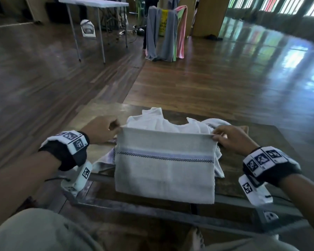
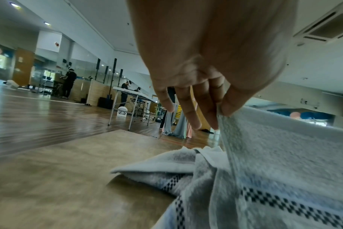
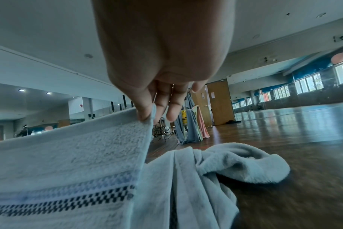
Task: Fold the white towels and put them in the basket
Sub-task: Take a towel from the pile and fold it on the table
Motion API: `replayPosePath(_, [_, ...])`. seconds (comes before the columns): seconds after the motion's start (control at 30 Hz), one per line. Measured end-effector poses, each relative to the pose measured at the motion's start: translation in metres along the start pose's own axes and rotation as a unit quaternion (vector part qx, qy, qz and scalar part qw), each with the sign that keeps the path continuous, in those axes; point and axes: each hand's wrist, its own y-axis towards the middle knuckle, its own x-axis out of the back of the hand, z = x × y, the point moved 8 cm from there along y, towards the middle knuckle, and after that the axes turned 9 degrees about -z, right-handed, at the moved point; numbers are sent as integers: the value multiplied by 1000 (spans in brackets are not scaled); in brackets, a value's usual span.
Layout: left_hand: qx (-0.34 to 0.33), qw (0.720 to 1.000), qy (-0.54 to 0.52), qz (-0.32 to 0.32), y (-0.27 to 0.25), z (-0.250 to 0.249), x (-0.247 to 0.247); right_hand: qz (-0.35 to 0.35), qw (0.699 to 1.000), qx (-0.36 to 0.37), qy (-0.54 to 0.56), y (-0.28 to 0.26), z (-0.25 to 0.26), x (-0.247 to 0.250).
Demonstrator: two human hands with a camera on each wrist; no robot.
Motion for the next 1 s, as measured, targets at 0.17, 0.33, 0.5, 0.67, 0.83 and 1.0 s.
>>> replayPosePath(0.17, [19,998,12,-63,62,9,-5,-24,999,-14,23,61,-3,-5])
replayPosePath(0.33, [55,998,17,9,106,24,-49,17,999,-35,-1,110,-11,-46])
replayPosePath(0.5, [65,992,48,101,121,37,-89,94,994,-30,-44,130,-21,-88])
replayPosePath(0.67, [83,983,32,162,119,47,-110,122,988,-46,-77,134,-38,-110])
replayPosePath(0.83, [86,984,8,158,117,47,-108,139,986,-41,-84,134,-33,-111])
replayPosePath(1.0, [66,992,10,107,117,44,-84,122,991,-14,-56,130,-13,-94])
